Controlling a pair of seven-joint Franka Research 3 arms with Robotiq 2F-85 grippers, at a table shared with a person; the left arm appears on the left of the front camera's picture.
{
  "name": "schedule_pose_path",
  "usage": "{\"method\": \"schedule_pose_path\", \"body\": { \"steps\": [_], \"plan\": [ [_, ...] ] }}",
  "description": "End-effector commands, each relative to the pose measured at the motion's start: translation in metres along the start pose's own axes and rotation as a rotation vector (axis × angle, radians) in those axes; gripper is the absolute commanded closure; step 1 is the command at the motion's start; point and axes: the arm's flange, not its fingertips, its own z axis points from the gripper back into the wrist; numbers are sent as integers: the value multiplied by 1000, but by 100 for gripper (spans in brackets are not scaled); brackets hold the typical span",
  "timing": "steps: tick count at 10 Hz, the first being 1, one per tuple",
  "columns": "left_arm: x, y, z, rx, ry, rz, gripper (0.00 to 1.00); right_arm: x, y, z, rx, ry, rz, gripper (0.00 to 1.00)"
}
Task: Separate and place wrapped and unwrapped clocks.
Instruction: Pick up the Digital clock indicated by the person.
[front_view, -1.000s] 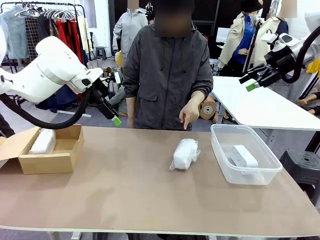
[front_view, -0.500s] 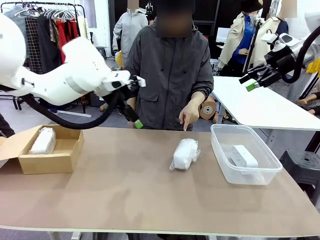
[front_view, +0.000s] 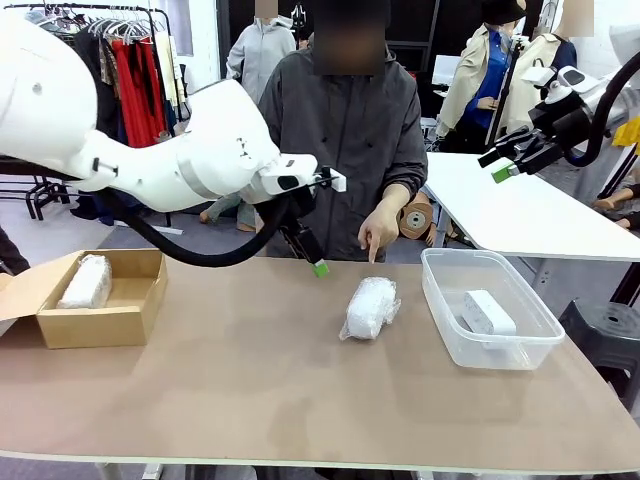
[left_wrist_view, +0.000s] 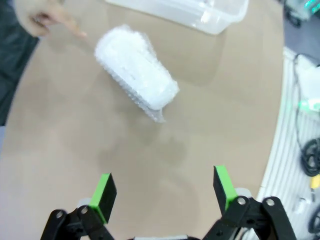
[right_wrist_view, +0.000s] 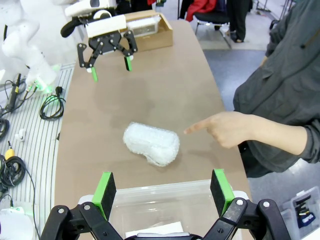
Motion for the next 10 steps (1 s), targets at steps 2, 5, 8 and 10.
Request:
{"method": "schedule_pose_path", "body": {
  "steps": [2,5,8,10],
  "plan": [
    [29,22,-23,9,66,-6,0,2,1,1,-5,2,4,0],
    [53,57,-48,77,109,58,0,2,1,1,-5,2,4,0],
    [41,58,-52,71,81,34,0,2,1,1,-5,2,4,0],
    [41,58,-52,71,81,34,0,2,1,1,-5,2,4,0]
  ]
}}
